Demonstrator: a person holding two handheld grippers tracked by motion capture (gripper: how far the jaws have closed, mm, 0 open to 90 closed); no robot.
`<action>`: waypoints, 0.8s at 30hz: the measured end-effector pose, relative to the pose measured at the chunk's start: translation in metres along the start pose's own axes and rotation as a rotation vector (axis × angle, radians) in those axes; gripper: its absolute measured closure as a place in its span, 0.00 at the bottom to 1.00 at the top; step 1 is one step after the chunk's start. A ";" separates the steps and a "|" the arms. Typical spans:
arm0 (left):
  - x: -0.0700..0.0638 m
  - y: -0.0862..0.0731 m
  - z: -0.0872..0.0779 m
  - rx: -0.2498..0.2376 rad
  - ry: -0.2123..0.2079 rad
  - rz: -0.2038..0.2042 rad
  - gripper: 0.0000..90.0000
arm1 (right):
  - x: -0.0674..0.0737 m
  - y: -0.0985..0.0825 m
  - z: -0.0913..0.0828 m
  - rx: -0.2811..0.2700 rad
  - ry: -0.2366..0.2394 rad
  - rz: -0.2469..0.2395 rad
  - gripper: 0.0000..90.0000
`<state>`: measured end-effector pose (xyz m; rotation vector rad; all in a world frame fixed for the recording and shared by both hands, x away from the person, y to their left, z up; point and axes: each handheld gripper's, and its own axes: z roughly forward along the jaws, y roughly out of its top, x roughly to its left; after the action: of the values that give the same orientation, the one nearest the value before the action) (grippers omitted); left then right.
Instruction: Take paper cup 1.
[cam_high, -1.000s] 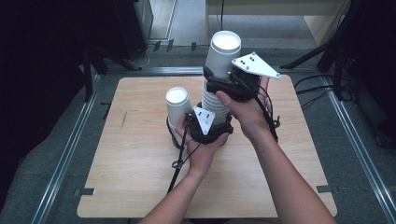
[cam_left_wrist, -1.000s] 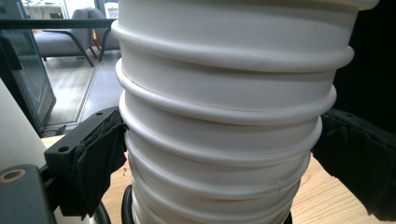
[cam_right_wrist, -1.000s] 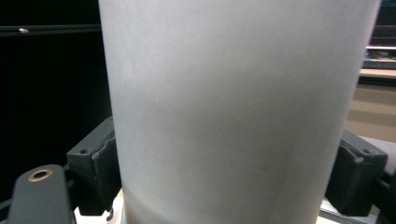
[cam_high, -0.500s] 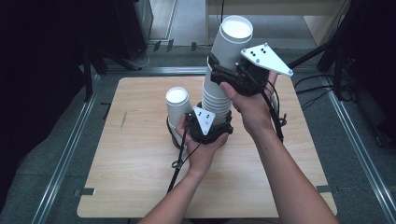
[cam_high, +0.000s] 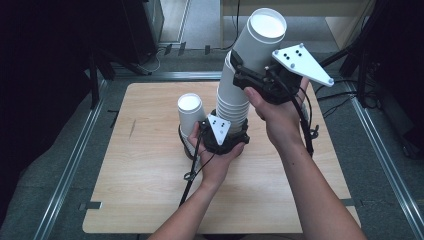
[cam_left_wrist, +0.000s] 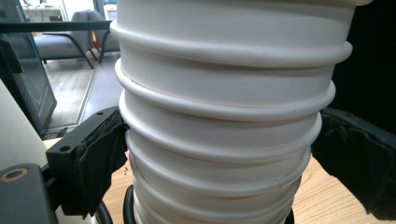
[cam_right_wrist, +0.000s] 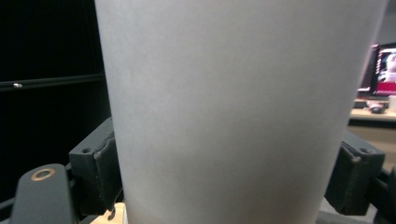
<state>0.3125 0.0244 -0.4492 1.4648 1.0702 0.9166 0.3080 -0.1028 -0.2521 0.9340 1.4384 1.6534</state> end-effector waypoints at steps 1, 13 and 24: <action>0.000 0.000 0.000 -0.001 0.000 -0.001 0.05 | 0.000 0.002 -0.003 -0.005 -0.005 -0.007 0.17; 0.000 0.000 -0.001 0.002 -0.004 0.010 0.05 | -0.013 -0.005 -0.030 -0.010 -0.030 -0.025 0.17; 0.002 0.000 -0.005 -0.005 -0.012 0.019 0.07 | -0.031 -0.019 -0.051 -0.012 -0.046 0.000 0.17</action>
<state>0.3084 0.0275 -0.4484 1.4763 1.0463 0.9224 0.2785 -0.1516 -0.2776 0.9589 1.3965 1.6287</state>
